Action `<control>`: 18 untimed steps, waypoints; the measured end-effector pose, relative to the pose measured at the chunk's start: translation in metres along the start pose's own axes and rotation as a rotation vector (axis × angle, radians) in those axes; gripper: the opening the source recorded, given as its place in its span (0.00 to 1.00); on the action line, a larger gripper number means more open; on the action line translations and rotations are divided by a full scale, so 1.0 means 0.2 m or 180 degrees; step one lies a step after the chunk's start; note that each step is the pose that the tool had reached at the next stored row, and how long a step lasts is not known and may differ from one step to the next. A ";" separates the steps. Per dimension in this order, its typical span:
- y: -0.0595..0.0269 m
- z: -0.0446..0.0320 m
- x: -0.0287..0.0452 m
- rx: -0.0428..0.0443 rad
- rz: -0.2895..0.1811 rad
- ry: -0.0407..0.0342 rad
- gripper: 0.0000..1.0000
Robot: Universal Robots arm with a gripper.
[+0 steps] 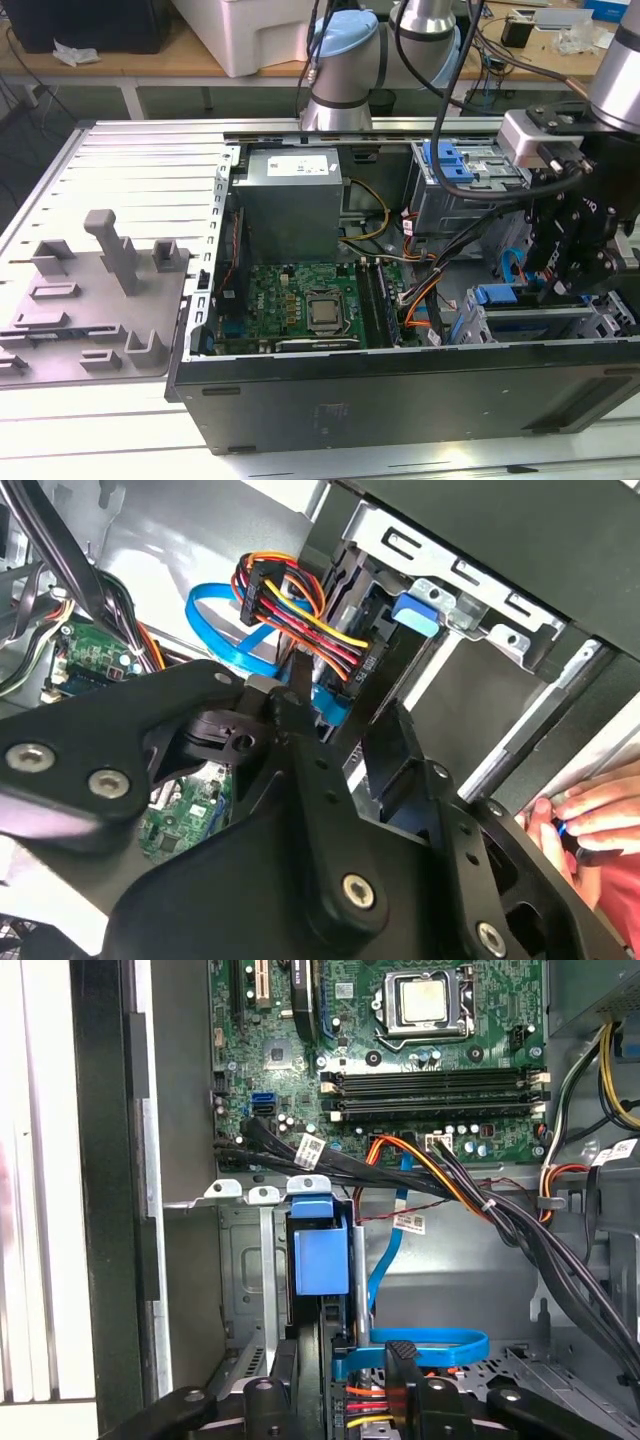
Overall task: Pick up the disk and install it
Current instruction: 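Insert the second disk wire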
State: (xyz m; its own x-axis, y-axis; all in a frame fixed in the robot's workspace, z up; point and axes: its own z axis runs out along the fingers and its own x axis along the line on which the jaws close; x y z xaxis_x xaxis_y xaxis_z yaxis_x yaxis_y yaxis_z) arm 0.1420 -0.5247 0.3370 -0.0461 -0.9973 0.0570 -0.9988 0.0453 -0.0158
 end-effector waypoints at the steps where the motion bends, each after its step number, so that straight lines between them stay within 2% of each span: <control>1: 0.000 -0.006 0.000 0.0000 0.0000 -0.0001 0.48; 12: 0.000 -0.083 0.004 0.0000 0.0000 -0.0001 0.48; 15: 0.000 -0.117 0.006 0.0000 0.0000 -0.0001 0.48; 18: 0.002 -0.128 0.007 0.0000 0.0000 -0.0002 0.48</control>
State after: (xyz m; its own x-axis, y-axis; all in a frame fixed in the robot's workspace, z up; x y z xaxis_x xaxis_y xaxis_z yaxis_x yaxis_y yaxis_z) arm 0.1413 -0.5246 0.3626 -0.0462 -0.9973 0.0565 -0.9988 0.0453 -0.0158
